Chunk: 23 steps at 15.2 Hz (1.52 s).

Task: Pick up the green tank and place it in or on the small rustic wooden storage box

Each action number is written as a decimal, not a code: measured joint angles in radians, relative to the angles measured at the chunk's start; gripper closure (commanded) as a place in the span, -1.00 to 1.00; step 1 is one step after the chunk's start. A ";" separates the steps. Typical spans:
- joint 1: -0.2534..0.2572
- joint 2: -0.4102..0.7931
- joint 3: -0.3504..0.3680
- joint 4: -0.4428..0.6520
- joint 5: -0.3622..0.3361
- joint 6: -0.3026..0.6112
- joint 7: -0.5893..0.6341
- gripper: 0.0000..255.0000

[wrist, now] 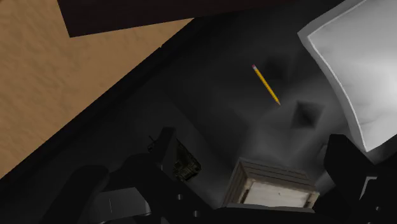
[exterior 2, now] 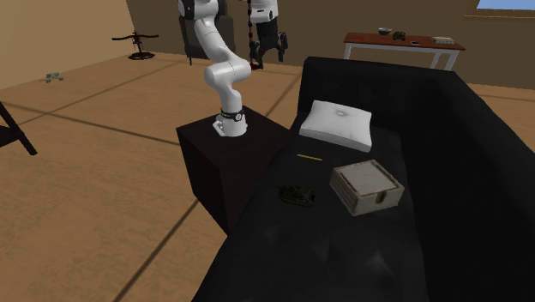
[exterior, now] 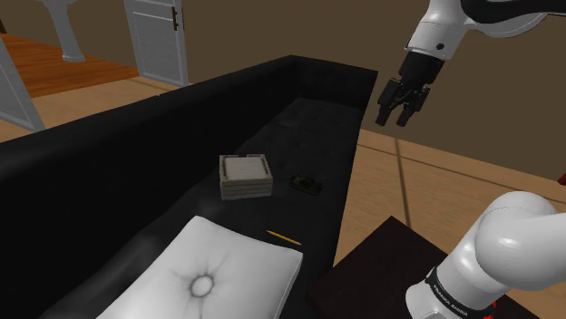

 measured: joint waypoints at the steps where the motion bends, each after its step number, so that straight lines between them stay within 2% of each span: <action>1: 0.000 0.000 0.000 0.000 0.000 0.000 0.000 -1.00; 3: 0.001 0.006 -0.016 -0.026 -0.009 0.032 -0.030 -1.00; 8: 0.008 0.095 -0.077 -0.100 -0.038 0.194 -0.153 -1.00; 12: 0.022 0.194 -0.122 -0.142 -0.046 0.336 -0.248 -1.00; 17: 0.040 0.356 -0.196 -0.133 -0.041 0.487 -0.394 -1.00; 23: 0.088 0.602 -0.262 -0.081 0.037 0.672 -0.577 -1.00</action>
